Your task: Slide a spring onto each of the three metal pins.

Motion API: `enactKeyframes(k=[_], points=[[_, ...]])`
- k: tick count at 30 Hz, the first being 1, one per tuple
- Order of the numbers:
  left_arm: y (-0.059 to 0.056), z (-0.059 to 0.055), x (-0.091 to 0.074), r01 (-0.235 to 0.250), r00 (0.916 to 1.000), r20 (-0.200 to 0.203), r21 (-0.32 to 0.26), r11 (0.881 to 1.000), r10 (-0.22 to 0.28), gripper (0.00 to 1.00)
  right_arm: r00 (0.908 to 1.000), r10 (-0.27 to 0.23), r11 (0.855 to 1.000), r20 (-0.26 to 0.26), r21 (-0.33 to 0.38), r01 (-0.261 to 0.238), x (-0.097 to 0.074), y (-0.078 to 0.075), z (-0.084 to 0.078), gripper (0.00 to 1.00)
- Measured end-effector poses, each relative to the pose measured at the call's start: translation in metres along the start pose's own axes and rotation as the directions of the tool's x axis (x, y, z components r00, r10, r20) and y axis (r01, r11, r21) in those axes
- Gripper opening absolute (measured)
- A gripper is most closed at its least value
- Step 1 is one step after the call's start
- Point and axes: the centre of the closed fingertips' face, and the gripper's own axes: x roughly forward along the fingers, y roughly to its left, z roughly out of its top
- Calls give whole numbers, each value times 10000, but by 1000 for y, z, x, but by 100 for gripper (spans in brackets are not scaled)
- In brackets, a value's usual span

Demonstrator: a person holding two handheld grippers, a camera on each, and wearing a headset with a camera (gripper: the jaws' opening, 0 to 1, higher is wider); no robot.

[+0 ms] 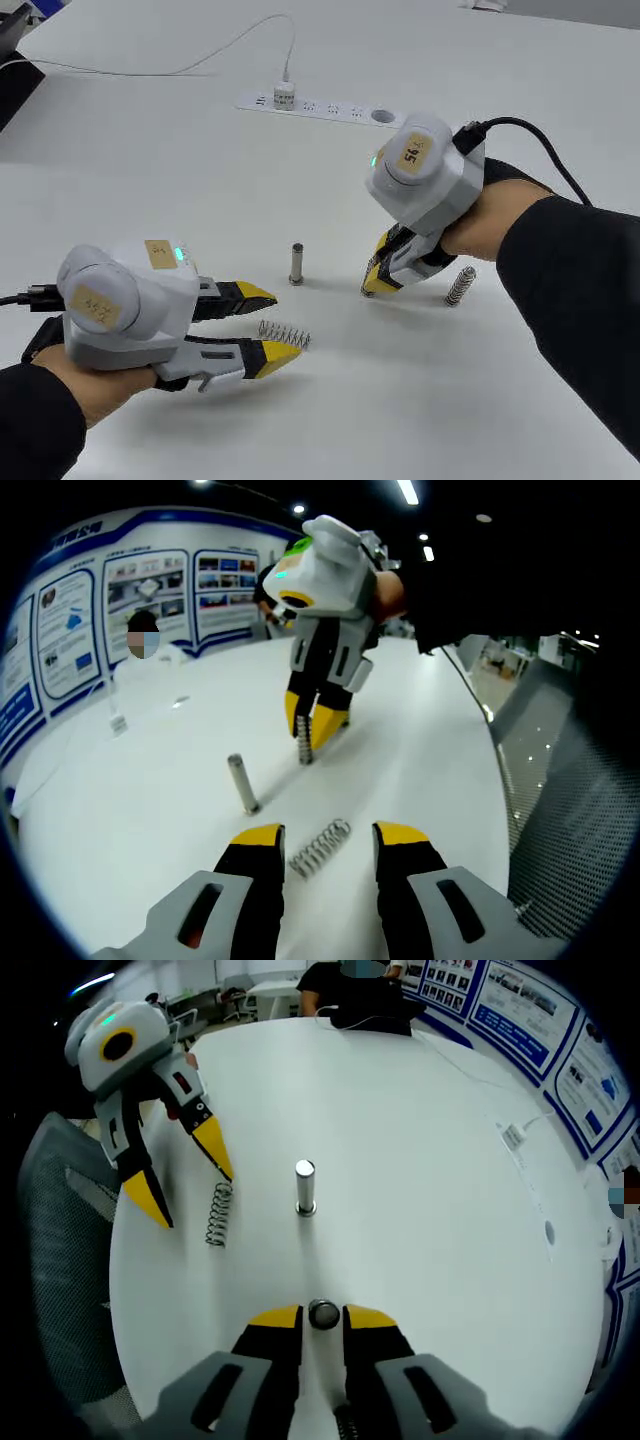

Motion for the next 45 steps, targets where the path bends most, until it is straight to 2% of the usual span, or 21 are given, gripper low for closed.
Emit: enactKeyframes(k=[15,31,39,45], points=[[3,-2,3,71,9999,-148,158,9998,-68,35,9991,-262,9988,342,433,247,-16,5,-9,19],[5,-10,10,252,9983,-525,300,9992,-236,34,9935,-559,9969,990,612,500,-34,25,-7,19],[6,-15,13,324,9972,-680,320,9990,-301,32,9921,-643,9941,1080,944,542,-36,28,-16,19],[7,-19,15,375,9962,-807,426,9984,-339,31,9911,-658,9934,1157,1008,541,-38,32,-16,19]])
